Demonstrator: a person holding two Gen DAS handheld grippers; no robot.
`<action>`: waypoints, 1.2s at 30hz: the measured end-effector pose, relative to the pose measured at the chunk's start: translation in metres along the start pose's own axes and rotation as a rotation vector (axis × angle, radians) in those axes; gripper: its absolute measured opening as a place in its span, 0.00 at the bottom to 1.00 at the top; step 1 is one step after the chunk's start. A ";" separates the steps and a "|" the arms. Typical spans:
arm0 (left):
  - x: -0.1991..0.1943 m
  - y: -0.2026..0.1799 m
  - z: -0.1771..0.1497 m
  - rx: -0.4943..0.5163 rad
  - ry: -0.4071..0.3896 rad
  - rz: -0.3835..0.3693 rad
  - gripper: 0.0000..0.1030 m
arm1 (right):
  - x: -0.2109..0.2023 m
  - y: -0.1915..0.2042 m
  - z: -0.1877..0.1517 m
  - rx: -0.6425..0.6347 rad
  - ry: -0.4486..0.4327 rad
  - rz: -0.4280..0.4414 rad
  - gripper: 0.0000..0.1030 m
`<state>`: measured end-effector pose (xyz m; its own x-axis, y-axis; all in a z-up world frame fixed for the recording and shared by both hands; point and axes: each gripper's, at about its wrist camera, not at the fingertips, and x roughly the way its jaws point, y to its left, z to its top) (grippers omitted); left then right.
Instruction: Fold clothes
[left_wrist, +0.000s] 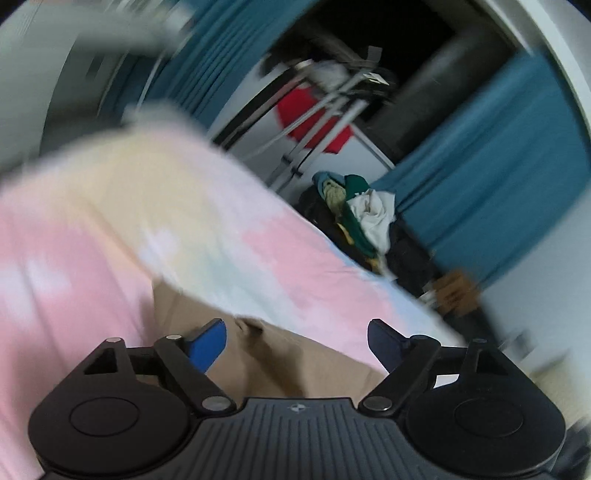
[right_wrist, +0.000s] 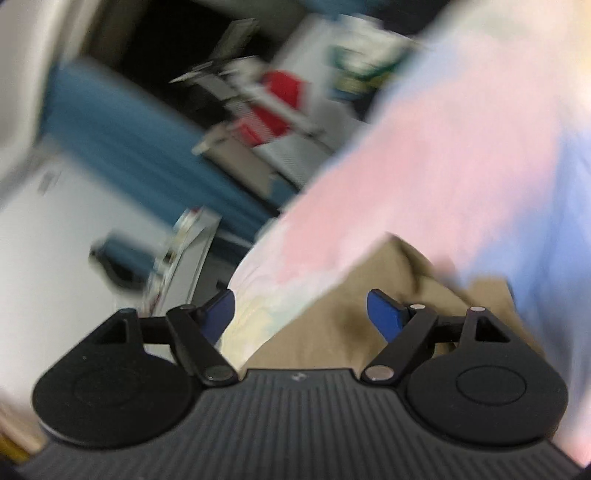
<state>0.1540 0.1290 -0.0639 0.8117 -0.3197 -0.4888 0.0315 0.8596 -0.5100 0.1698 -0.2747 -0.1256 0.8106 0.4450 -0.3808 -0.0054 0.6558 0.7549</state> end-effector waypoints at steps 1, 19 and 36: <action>0.002 -0.008 -0.003 0.078 -0.008 0.028 0.83 | 0.006 0.003 -0.003 -0.074 0.009 -0.020 0.79; 0.029 -0.014 -0.037 0.302 0.054 0.113 0.81 | 0.040 0.022 -0.044 -0.546 0.088 -0.267 0.45; 0.026 -0.031 -0.073 0.412 0.117 0.172 0.83 | 0.042 0.018 -0.062 -0.565 0.145 -0.272 0.43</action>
<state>0.1314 0.0651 -0.1119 0.7549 -0.1812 -0.6303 0.1506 0.9833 -0.1023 0.1671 -0.2062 -0.1615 0.7392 0.2698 -0.6171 -0.1511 0.9593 0.2384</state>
